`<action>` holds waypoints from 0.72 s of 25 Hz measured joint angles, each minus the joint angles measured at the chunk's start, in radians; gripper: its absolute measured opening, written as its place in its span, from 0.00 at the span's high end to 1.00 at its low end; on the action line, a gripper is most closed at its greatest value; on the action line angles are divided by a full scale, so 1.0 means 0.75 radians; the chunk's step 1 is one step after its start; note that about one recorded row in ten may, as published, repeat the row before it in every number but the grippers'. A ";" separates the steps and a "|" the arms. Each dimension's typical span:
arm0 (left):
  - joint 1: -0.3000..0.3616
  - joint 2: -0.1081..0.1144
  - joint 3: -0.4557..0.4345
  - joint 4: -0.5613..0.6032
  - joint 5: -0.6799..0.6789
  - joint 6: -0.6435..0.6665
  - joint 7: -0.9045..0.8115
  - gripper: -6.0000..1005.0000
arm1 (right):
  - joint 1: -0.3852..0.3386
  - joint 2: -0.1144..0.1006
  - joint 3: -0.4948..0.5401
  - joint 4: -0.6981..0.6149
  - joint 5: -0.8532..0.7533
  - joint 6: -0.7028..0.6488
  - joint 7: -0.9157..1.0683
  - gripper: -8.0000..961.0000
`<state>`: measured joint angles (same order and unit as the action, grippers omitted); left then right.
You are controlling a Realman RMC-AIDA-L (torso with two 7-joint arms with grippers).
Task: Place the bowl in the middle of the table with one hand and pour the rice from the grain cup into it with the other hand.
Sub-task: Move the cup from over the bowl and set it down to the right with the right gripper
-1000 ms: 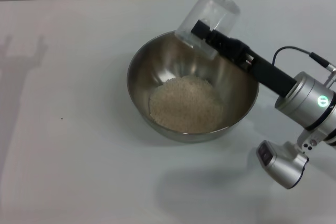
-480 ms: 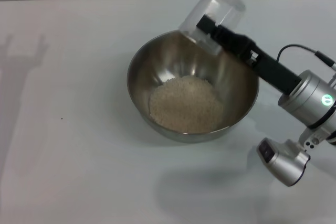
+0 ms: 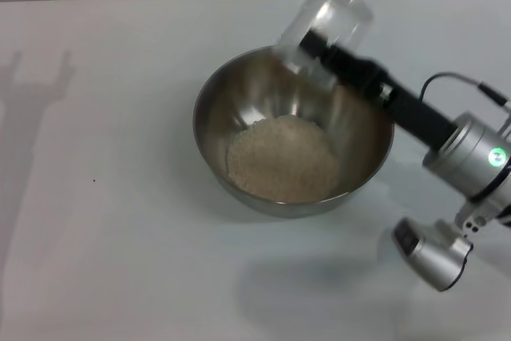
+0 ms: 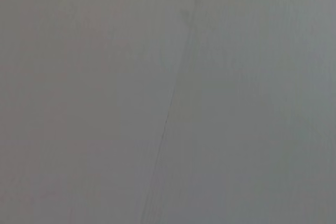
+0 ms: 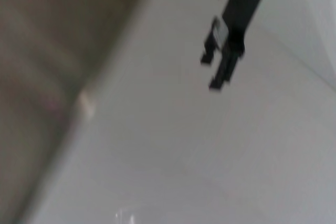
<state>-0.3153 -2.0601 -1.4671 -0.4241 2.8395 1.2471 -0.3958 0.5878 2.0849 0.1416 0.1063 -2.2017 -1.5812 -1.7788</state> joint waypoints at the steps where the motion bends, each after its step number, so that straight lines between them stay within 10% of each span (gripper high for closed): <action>1: 0.000 0.000 -0.001 0.000 0.000 0.000 0.000 0.14 | -0.003 0.001 -0.006 0.002 -0.007 0.003 0.000 0.98; 18: 0.001 0.000 -0.002 -0.003 0.000 0.000 0.000 0.14 | -0.006 -0.002 0.081 0.018 -0.026 -0.025 0.016 0.98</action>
<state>-0.3150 -2.0601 -1.4686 -0.4264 2.8393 1.2472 -0.3958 0.5832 2.0837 0.2020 0.1196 -2.2215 -1.6000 -1.7671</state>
